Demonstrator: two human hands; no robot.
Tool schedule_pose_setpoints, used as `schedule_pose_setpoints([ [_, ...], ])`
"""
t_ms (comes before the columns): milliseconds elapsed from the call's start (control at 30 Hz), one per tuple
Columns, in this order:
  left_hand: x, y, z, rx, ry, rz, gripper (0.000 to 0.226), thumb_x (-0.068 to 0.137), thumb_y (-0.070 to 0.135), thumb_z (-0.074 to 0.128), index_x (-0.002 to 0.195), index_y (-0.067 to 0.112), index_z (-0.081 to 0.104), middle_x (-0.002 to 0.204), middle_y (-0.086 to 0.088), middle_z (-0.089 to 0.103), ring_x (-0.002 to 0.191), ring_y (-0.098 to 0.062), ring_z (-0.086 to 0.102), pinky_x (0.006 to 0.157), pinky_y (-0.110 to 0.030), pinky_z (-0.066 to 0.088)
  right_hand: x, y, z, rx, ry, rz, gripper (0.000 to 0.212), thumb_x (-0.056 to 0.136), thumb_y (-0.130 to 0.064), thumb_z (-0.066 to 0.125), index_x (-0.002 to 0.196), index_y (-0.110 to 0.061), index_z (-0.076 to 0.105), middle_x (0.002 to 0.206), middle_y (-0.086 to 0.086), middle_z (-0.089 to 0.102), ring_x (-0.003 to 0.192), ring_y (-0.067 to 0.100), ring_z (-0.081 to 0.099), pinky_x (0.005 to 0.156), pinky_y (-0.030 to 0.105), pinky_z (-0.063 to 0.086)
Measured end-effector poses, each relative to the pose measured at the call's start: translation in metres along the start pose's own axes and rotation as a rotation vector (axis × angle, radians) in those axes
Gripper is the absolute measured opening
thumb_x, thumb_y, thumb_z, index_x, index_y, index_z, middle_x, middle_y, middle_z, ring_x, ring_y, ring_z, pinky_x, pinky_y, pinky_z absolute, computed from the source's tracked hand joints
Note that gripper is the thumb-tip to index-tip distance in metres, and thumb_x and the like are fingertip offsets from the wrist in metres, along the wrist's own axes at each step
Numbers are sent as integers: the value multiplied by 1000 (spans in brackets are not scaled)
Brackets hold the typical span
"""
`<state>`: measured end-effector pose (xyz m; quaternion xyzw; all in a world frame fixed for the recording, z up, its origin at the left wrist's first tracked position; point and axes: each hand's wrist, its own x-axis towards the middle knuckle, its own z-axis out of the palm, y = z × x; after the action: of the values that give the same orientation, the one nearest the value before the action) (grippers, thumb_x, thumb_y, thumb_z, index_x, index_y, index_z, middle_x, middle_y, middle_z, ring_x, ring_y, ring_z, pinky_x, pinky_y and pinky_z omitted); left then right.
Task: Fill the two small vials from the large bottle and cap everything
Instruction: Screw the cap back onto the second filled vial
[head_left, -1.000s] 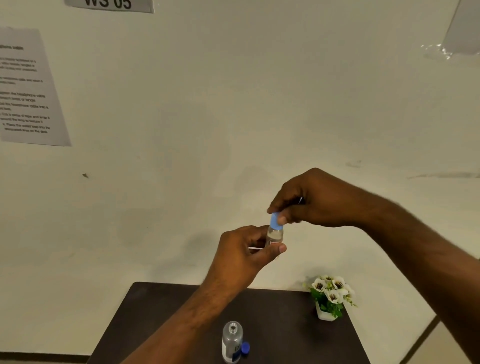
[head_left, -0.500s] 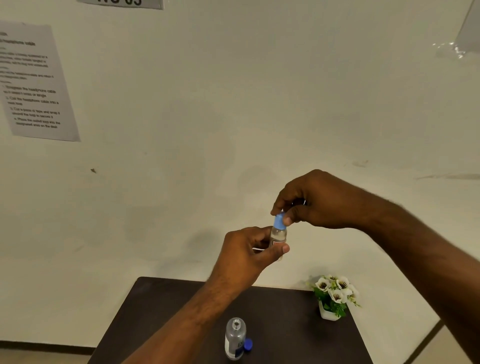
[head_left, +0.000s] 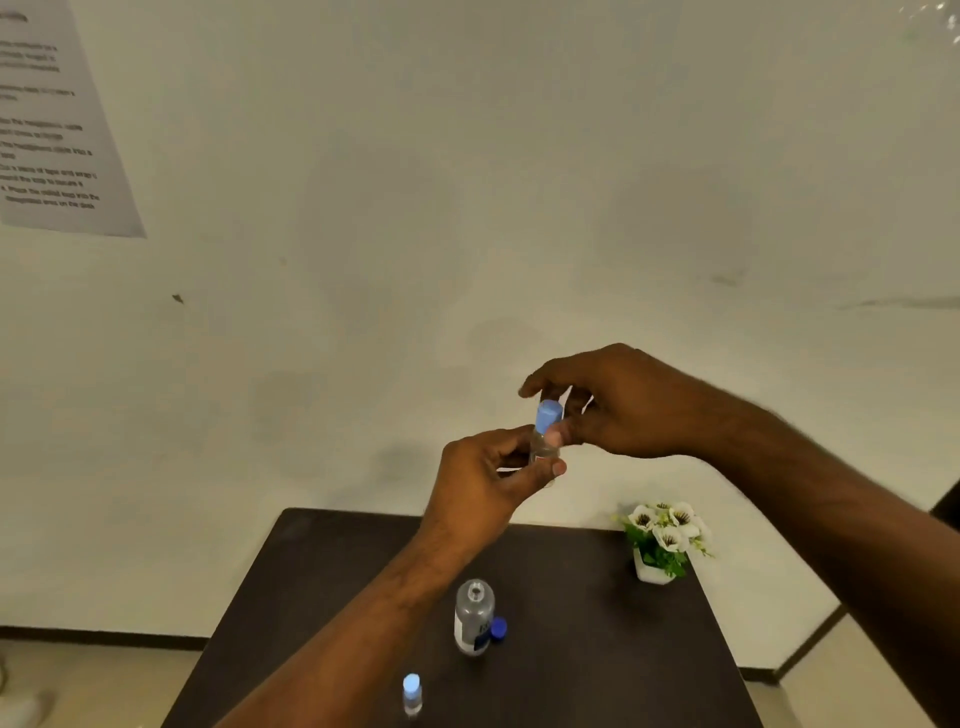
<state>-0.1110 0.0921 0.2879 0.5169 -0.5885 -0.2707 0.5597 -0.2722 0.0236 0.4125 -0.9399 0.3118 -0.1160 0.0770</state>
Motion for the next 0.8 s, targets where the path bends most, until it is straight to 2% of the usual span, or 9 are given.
schedule_pose_setpoints([
  [67,-10,-13,1,-49,-32,-38,24,87,30,81,109,22,81,96,9,82,93,-8,76,90,-23,59,-10,11,30,149,-16,59,43,80,-47,81,119,-36,67,101,-25,67,84,-1,67,74,13,51],
  [133,-24,-30,5,-95,-67,-111,26,85,27,83,110,19,81,98,6,82,95,-12,78,94,-33,60,-21,19,66,316,0,120,31,77,-43,84,106,-38,73,97,-27,70,86,-2,67,72,10,51],
  [233,-49,-61,12,-169,-80,-223,27,83,16,85,110,13,81,100,0,83,98,-15,79,97,-38,61,-37,27,119,483,45,197,17,78,-35,85,93,-38,76,95,-31,70,86,-4,68,70,7,49],
  [333,-72,-94,18,-128,-104,-287,30,83,12,85,112,11,79,101,-3,82,98,-19,78,95,-43,61,-52,32,170,565,41,268,18,78,-34,85,95,-34,78,94,-23,73,85,-2,70,74,14,53],
  [467,-102,-136,18,-15,-166,-376,47,81,17,87,126,15,73,114,2,79,104,-7,74,96,-29,59,-68,35,237,599,41,384,22,77,-29,86,98,-28,79,93,-16,75,87,0,70,80,25,58],
  [533,-116,-154,12,74,-145,-413,59,77,20,89,132,16,69,127,1,74,110,0,69,98,-16,54,-73,35,265,611,56,431,23,77,-26,86,99,-28,79,93,-15,75,86,-1,70,79,24,58],
  [600,-127,-171,5,114,-116,-429,64,74,21,92,132,16,68,129,0,72,109,7,67,93,-7,50,-75,37,291,609,49,473,23,77,-26,85,98,-31,77,91,-16,74,85,-3,69,76,21,56],
  [700,-140,-189,-7,157,-72,-431,61,73,22,93,128,25,69,123,8,74,106,13,66,93,-11,54,-76,39,325,570,-19,541,21,78,-28,84,97,-32,77,92,-14,71,84,1,66,75,21,53],
  [800,-147,-202,-19,155,-7,-467,56,74,25,91,114,55,66,112,26,73,107,7,69,89,-18,58,-78,42,357,553,-90,599,15,80,-29,81,94,-28,75,96,-11,69,87,4,64,77,22,51],
])
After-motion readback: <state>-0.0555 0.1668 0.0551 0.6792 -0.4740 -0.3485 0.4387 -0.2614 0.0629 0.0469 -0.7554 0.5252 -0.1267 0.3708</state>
